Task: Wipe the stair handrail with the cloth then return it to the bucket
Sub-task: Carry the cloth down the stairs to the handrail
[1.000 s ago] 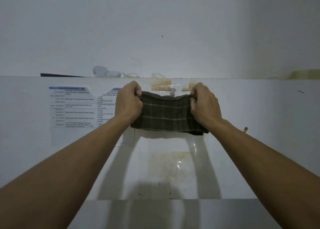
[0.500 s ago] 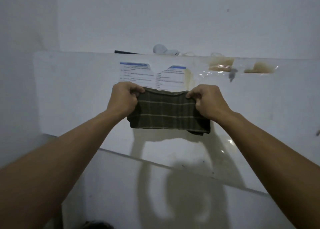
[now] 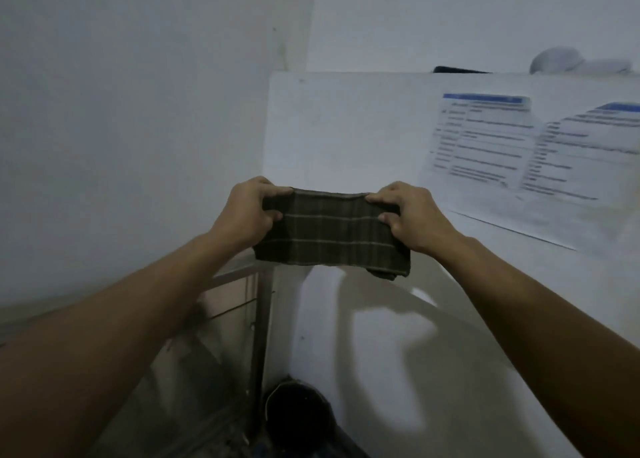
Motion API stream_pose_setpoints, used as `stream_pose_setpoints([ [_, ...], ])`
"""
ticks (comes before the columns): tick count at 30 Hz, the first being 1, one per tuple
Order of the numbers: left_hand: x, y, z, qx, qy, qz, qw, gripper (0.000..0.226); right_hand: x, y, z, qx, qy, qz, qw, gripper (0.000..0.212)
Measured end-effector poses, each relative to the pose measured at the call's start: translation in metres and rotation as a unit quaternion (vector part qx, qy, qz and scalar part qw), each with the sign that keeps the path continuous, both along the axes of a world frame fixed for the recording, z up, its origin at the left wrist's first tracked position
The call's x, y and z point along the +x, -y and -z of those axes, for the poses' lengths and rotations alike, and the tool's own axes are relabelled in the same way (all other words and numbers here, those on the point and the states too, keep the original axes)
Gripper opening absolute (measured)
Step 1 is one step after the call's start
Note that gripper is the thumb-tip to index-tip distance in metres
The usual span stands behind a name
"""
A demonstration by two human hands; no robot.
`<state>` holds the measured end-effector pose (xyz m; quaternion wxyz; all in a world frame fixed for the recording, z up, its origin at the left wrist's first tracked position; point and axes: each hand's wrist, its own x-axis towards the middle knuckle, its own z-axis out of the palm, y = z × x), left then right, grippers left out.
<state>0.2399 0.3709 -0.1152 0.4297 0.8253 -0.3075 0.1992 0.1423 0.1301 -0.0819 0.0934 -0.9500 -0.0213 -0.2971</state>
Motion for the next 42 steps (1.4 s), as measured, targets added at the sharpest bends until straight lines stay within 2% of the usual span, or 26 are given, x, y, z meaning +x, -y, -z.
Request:
stream_pose_setpoints([
  [8,0.021,-0.129,0.041,0.005,-0.050,-0.139,0.989,0.038,0.105,-0.105,0.032,0.008,-0.067,-0.149,0.987,0.034],
  [16,0.010,-0.234,0.070,0.015,-0.094,-0.318,0.943,0.039,0.195,-0.218,0.062,-0.015,-0.094,-0.327,0.940,0.033],
  [26,-0.073,-0.310,0.092,0.061,-0.132,-0.550,0.823,0.042,0.233,-0.368,0.098,-0.086,-0.076,-0.545,0.830,0.034],
  [34,-0.180,-0.357,0.099,0.073,-0.146,-0.683,0.712,0.045,0.181,-0.483,0.110,-0.085,-0.087,-0.682,0.722,0.034],
  [42,-0.283,-0.402,0.097,0.035,-0.162,-0.765,0.623,0.046,0.097,-0.605,0.110,-0.098,-0.067,-0.770,0.627,0.035],
])
